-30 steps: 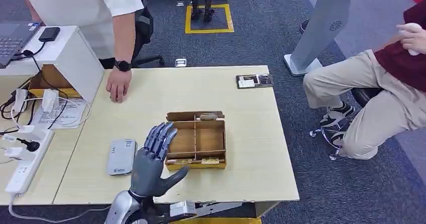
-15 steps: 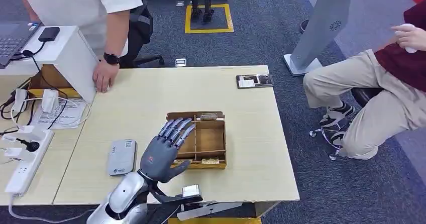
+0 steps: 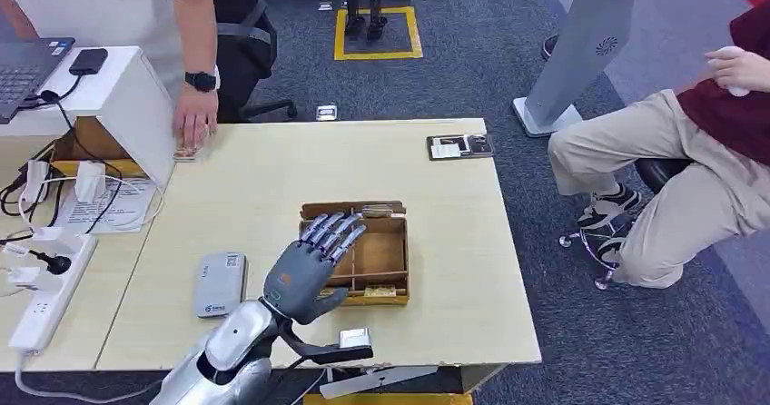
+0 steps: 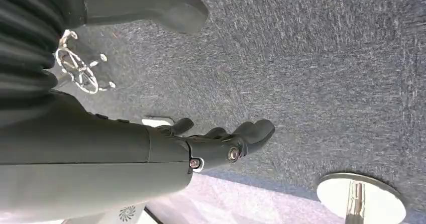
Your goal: Pass the card to the sensor for recognition and then transmit it.
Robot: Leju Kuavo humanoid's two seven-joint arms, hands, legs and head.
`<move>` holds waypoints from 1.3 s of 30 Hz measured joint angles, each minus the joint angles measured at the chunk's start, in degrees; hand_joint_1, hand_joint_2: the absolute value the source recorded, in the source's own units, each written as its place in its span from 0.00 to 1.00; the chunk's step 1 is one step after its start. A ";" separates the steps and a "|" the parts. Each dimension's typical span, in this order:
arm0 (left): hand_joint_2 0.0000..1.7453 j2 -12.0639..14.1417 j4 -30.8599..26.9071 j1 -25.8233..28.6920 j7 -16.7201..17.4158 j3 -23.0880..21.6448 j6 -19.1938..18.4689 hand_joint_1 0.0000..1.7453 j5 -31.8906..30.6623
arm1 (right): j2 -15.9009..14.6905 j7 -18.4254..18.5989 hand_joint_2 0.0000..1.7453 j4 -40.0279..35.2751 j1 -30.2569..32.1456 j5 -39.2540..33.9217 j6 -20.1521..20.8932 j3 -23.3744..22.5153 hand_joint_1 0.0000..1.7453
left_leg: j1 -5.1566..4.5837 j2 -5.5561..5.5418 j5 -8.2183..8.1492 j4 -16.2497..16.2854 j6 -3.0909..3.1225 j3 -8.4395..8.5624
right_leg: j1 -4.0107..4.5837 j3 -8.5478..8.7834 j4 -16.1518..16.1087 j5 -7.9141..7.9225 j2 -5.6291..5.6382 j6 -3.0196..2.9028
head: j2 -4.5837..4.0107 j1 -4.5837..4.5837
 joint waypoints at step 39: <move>1.00 -8.57 -4.20 8.41 -10.91 9.55 21.77 0.00 2.34 | 0.07 1.18 1.00 0.52 0.40 -0.09 0.00 1.00 0.00 | -0.02 -0.02 -0.03 0.00 0.01 -0.02 | -0.02 0.01 0.00 -0.02 -0.04 0.03 | 0.00 0.00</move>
